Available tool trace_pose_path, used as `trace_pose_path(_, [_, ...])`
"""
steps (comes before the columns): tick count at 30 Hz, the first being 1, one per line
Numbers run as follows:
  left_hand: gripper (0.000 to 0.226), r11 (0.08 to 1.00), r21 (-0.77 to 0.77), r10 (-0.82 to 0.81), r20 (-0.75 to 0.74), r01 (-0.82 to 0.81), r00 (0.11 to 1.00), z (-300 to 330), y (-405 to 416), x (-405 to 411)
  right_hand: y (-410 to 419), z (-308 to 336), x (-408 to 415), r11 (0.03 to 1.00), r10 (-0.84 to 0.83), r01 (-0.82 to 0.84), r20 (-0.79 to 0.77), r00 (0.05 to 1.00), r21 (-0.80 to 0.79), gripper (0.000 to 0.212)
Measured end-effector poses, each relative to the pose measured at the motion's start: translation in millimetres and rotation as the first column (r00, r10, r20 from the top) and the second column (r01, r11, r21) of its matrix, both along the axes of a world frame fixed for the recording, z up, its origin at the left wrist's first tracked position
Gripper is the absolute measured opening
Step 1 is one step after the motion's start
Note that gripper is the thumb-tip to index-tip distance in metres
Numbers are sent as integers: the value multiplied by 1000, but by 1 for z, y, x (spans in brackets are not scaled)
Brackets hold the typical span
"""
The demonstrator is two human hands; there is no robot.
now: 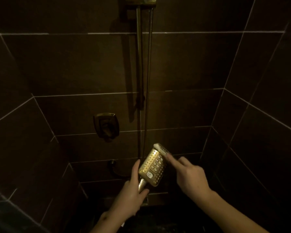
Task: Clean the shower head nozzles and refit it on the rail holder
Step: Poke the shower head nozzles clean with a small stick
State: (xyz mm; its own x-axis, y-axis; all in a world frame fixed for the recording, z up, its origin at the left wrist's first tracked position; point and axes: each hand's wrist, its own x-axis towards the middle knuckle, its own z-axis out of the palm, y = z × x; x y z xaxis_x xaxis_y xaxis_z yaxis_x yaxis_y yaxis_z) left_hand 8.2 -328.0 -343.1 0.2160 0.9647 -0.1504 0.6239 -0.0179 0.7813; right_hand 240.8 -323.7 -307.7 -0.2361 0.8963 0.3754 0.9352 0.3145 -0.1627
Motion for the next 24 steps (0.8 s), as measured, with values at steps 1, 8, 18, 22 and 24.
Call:
trace_pose_path(1, [108,1000,-8,4,19,-4,1000,0,1,0,-9,-7,-5,995,95,-94,25,995,-40,81])
trace_pose_path(8, [108,1000,29,-16,162,11,987,1,-3,-3,-1,-6,5,998,-55,54,-80,995,-16,78])
trace_pose_path(18, [104,994,25,-113,199,110,973,10,-12,-3,-8,-3,29,998,-50,45,-141,989,-33,73])
trace_pose_path(22, [102,995,-1,-98,276,103,956,13,-8,2,-11,-3,27,995,-18,12,-61,998,-95,81])
trace_pose_path(24, [101,996,-36,-62,311,77,948,11,-7,1,-23,-12,29,987,83,-78,34,996,-144,84])
